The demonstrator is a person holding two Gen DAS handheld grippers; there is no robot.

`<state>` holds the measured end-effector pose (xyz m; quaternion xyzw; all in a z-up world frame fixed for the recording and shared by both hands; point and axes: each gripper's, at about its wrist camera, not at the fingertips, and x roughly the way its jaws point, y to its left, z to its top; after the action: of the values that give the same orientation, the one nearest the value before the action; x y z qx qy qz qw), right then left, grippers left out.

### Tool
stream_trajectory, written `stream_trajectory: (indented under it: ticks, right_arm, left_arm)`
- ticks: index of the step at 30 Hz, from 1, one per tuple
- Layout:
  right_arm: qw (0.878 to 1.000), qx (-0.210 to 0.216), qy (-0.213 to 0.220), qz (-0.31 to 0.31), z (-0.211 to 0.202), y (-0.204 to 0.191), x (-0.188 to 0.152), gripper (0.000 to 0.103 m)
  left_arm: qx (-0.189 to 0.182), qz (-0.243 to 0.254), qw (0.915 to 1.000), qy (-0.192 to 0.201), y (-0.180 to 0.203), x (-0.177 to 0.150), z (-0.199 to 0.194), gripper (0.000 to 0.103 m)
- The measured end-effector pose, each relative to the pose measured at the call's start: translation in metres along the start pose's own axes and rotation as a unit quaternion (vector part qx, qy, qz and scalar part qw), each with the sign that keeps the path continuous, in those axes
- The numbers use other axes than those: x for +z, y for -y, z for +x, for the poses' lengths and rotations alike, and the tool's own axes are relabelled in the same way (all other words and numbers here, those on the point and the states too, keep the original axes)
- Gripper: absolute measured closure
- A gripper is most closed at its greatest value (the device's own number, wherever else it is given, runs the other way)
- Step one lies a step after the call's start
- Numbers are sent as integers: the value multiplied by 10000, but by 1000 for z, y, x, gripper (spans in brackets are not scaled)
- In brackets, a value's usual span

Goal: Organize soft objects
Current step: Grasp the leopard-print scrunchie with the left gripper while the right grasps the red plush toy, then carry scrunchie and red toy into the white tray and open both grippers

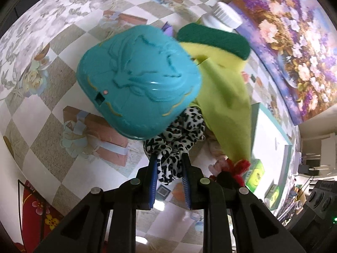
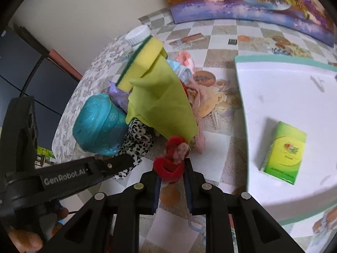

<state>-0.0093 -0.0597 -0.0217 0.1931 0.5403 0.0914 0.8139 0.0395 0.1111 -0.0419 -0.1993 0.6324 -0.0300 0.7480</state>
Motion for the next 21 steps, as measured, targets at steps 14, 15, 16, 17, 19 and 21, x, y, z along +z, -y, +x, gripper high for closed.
stream_trajectory:
  ticks: [14,15,16,17,19,21]
  right_arm:
    - [9971,84,713,237,-58,22,5,82]
    - [9968,77,760,254,-61,23,5,82]
    - [9965,55,789,265,-63,24,6,82]
    - [9963,11,812,284,-65,26,6,82]
    - [9958,-79,825,394,-67,34,8,82]
    - [9949,-157,843,530,-68,44,9,82]
  left_arm:
    - [-618,685,9924,818,27,-17,-59,81]
    - [-616,752,9911,906,32,-19,-62,81]
    - [-614,798,9903,959,33,-20,-64,81]
    - [-610,869,9891,1019,36,-22,-67,81]
    - [-596,1003,9872,1085,42,-23,-69,81]
    - [-562,1136,9860,1082,53,-24,-67,81]
